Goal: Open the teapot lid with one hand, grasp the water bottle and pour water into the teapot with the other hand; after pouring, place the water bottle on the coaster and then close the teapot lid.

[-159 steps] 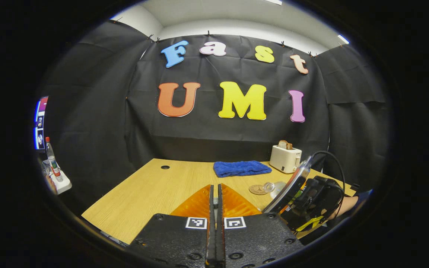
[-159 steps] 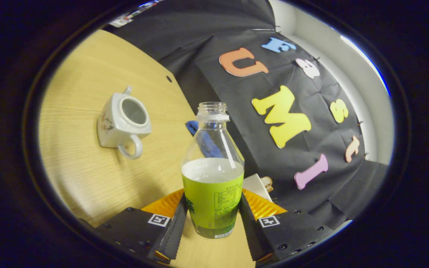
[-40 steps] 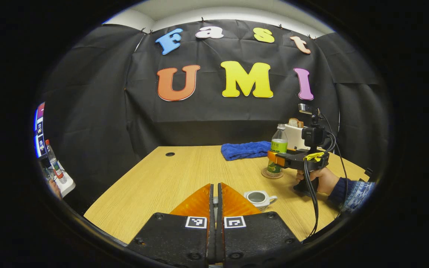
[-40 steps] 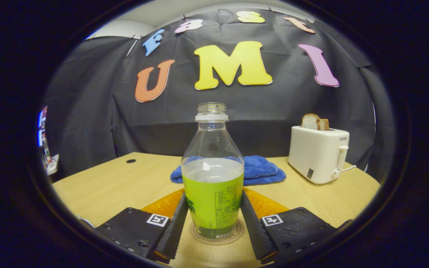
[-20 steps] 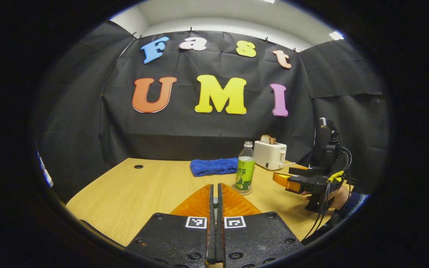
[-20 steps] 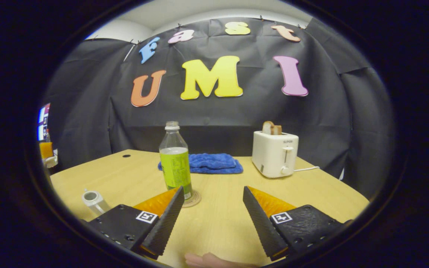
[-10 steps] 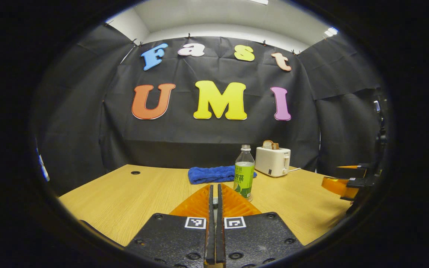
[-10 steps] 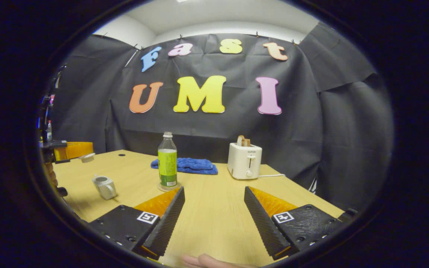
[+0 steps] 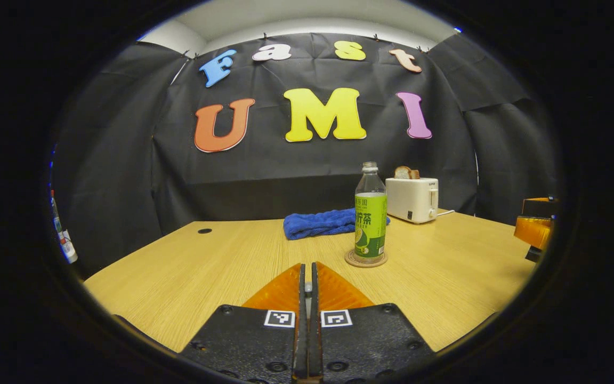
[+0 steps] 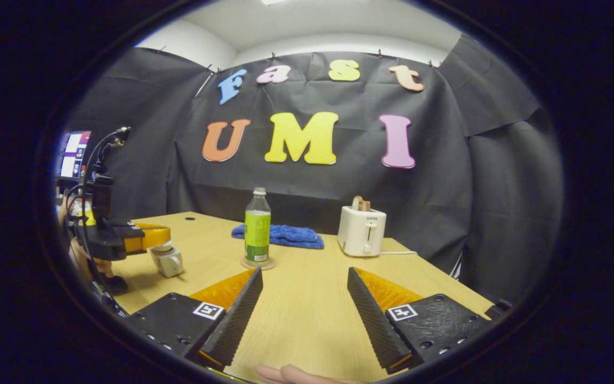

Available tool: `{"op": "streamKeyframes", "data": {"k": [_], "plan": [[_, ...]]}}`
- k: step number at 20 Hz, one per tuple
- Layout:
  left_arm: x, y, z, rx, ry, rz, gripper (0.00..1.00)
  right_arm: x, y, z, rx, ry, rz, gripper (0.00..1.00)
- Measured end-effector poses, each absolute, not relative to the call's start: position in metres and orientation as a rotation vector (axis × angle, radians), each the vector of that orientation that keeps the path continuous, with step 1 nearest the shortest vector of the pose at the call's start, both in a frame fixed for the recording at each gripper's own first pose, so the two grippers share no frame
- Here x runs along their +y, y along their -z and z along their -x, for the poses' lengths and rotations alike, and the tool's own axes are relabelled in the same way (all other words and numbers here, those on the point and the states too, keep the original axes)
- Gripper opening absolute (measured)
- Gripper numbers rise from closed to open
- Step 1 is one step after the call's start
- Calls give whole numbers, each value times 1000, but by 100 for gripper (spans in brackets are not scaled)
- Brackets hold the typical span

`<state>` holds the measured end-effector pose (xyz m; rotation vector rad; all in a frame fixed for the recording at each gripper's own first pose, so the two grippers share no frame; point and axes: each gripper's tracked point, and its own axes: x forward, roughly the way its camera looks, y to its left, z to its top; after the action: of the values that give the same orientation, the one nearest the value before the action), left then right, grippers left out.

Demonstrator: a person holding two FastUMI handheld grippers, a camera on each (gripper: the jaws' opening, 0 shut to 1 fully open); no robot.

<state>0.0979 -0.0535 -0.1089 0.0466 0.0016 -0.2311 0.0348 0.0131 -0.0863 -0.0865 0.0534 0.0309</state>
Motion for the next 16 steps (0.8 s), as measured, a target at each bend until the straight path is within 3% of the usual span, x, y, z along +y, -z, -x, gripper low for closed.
{"op": "streamKeyframes", "data": {"k": [16], "plan": [[-46, 114, -109, 1, 178, -64, 7, 16, 83, -31, 40, -32, 80, 98]]}}
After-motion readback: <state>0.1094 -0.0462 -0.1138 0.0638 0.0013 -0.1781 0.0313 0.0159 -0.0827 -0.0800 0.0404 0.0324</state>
